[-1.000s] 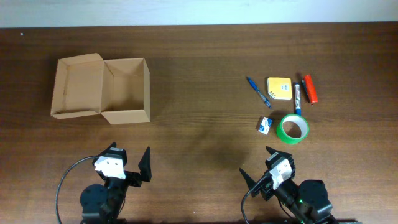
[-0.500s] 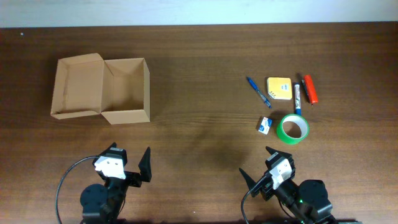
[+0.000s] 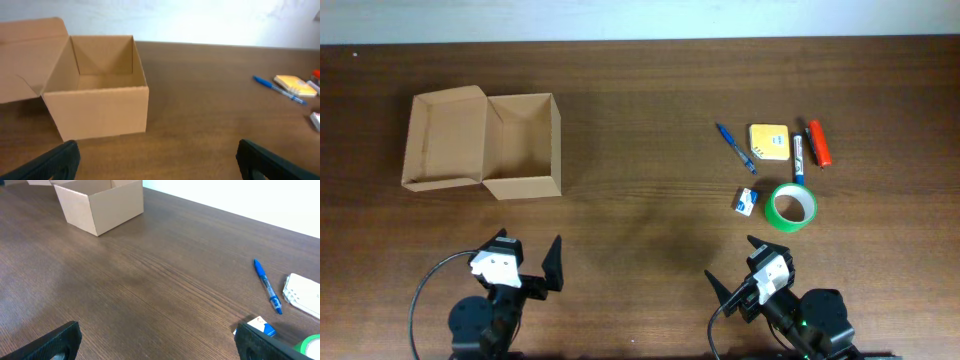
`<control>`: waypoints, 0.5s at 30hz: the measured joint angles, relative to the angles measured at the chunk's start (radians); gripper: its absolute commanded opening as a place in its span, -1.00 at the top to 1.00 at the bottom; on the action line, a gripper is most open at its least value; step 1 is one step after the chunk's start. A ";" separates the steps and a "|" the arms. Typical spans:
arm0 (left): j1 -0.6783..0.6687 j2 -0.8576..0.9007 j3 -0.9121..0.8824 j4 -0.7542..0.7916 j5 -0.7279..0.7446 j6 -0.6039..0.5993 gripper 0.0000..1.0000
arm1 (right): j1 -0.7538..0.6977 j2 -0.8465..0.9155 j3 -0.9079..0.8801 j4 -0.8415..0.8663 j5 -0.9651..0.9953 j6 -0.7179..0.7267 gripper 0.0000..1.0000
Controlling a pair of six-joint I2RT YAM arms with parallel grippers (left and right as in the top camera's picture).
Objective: Pack container
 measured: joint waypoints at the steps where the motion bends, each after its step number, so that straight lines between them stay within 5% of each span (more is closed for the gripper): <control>1: 0.000 0.004 0.001 -0.001 -0.003 -0.004 -0.99 | 0.000 0.000 0.000 0.000 0.000 0.000 -0.99; 15: 0.000 0.431 0.305 -0.040 -0.099 0.010 -0.99 | 0.000 0.000 -0.001 0.003 0.000 0.000 -0.99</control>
